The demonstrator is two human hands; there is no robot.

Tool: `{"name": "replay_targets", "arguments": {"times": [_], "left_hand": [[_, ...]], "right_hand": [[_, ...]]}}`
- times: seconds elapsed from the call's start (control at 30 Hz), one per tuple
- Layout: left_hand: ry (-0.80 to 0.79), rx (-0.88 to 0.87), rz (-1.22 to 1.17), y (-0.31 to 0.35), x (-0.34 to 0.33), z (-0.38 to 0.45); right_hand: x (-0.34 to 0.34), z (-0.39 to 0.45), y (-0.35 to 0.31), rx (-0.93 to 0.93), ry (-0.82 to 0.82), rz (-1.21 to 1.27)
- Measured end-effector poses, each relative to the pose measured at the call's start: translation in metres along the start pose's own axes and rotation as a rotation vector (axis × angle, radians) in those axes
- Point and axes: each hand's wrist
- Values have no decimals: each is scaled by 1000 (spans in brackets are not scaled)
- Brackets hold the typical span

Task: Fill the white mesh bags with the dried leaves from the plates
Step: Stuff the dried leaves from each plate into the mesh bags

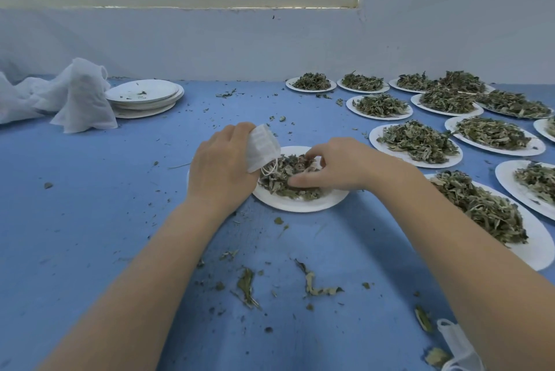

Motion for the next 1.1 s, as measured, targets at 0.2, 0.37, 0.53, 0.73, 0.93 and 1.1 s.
{"name": "replay_targets", "arguments": {"times": [0.2,0.37,0.53,0.73,0.93,1.1], "left_hand": [[-14,15,-18,0,-1,0],[-45,25,-21,-1,-1,-1],[-62,-3,21,-1,-2,-1],[-47,-43,39,7,-1,-2],[-45,-16,-22,11,-4,-5],[-38,-77,-102,20,-4,-5]], "right_hand": [[-5,0,-3,68,102,67],[7,-6,2,62,226,142],[31,-15,6,99,342,196],[30,-18,-7,228,355,274],[23,-20,-15,344,382,388],[19,-14,-20,411,386,223]]}}
Point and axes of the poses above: each hand's wrist, its own z-axis towards the middle knuckle, its own x-axis out of the back of the hand, y = z × x, and after that the axes turned 2 degrees about -z, right-handed
